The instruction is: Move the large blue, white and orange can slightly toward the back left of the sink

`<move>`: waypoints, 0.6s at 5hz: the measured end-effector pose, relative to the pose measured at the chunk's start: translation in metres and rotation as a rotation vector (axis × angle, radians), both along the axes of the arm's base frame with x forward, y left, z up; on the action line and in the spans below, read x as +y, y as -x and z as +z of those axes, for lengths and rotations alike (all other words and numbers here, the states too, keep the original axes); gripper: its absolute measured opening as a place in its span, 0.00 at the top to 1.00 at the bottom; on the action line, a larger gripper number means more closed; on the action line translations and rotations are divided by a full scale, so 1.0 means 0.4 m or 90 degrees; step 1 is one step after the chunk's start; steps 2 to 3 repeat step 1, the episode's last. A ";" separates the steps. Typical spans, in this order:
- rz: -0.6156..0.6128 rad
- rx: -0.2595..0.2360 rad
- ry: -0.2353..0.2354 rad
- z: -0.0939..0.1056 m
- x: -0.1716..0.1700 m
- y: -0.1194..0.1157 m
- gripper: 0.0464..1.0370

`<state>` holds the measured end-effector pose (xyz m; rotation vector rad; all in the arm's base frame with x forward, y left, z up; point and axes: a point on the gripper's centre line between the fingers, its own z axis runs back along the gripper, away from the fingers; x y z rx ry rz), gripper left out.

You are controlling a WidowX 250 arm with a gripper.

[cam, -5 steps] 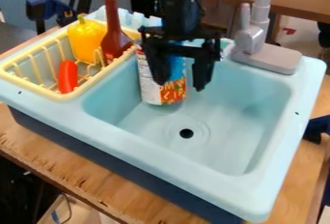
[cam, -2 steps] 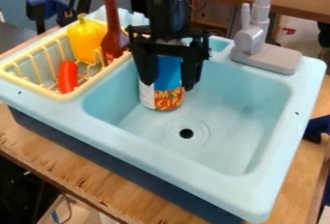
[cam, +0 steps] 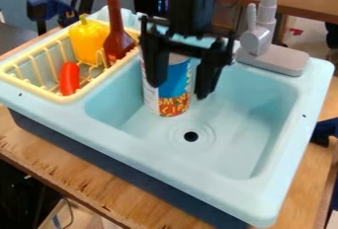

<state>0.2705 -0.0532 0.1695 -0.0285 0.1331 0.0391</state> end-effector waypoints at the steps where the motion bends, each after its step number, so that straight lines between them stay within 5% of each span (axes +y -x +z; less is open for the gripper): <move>1: -0.011 0.011 -0.060 0.053 -0.031 0.037 0.04; 3: -0.011 0.011 -0.060 0.053 -0.031 0.037 0.04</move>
